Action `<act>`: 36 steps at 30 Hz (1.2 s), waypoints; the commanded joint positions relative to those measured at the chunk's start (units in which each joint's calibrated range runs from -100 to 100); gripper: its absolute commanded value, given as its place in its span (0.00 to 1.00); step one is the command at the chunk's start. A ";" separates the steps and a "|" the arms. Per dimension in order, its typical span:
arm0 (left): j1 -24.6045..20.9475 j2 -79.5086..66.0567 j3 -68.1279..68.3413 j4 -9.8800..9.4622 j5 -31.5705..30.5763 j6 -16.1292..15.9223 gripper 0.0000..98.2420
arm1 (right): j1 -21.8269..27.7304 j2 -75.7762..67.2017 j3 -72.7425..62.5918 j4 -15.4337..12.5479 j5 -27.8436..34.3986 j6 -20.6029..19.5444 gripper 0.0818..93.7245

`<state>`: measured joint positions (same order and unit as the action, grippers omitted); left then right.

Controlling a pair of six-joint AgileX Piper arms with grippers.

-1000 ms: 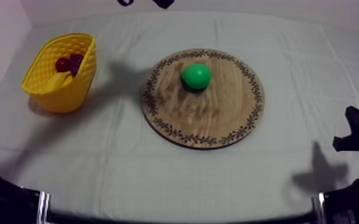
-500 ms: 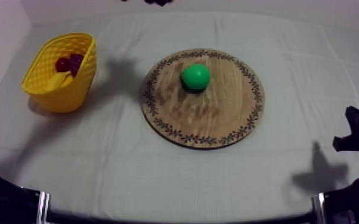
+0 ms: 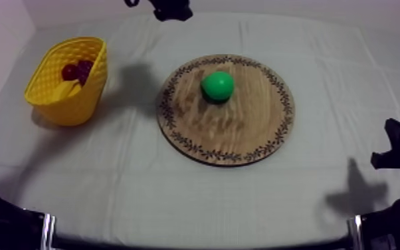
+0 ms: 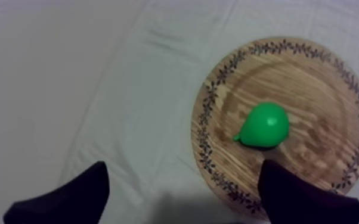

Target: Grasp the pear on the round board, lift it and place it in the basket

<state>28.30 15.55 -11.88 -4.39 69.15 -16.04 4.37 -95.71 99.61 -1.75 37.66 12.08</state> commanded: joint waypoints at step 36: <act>4.77 20.60 0.36 0.78 -5.97 -6.31 0.85 | -0.01 -0.05 0.05 0.02 0.00 0.03 0.00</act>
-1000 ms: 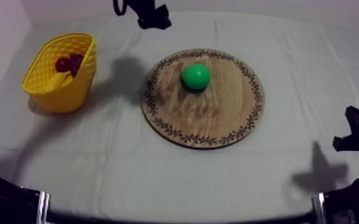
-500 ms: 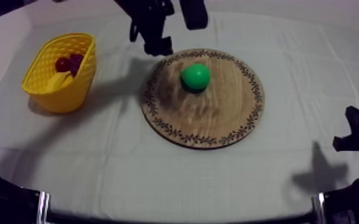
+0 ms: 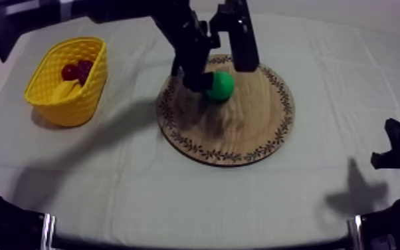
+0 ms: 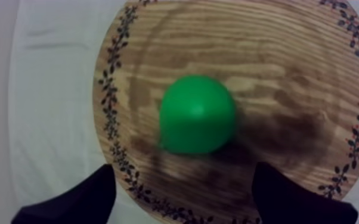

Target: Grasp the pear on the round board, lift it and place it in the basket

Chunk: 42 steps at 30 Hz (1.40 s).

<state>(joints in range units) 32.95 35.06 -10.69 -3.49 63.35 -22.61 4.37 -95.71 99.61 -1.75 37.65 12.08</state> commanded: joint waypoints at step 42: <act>0.21 16.15 -11.82 -0.15 -1.27 0.00 0.54 | -0.01 -0.05 0.05 0.02 0.01 0.01 0.00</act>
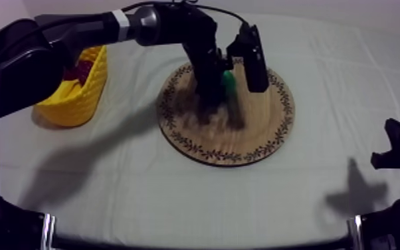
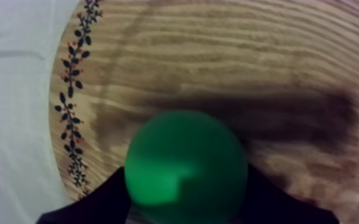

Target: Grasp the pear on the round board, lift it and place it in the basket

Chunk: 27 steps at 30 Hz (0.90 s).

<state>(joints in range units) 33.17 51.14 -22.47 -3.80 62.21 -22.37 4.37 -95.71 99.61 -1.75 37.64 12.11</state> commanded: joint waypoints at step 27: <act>-5.53 -19.30 10.57 1.24 -1.30 -2.38 0.31 | -0.01 -0.05 0.05 0.02 0.02 0.03 0.00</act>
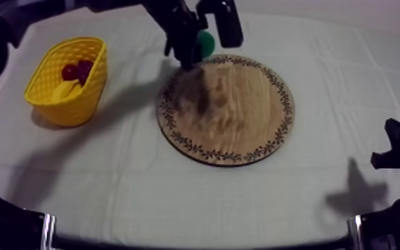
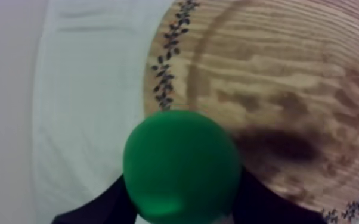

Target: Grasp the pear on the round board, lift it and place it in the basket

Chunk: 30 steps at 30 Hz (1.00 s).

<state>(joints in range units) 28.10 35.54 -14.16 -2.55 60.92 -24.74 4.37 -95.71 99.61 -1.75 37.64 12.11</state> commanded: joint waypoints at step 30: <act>-13.94 -34.97 21.87 -6.68 5.30 16.16 0.23 | -0.01 -0.05 0.05 0.02 0.02 0.01 0.00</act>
<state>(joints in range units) 15.73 0.24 8.64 -9.16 66.34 -9.74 4.37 -95.71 99.61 -1.75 37.62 12.11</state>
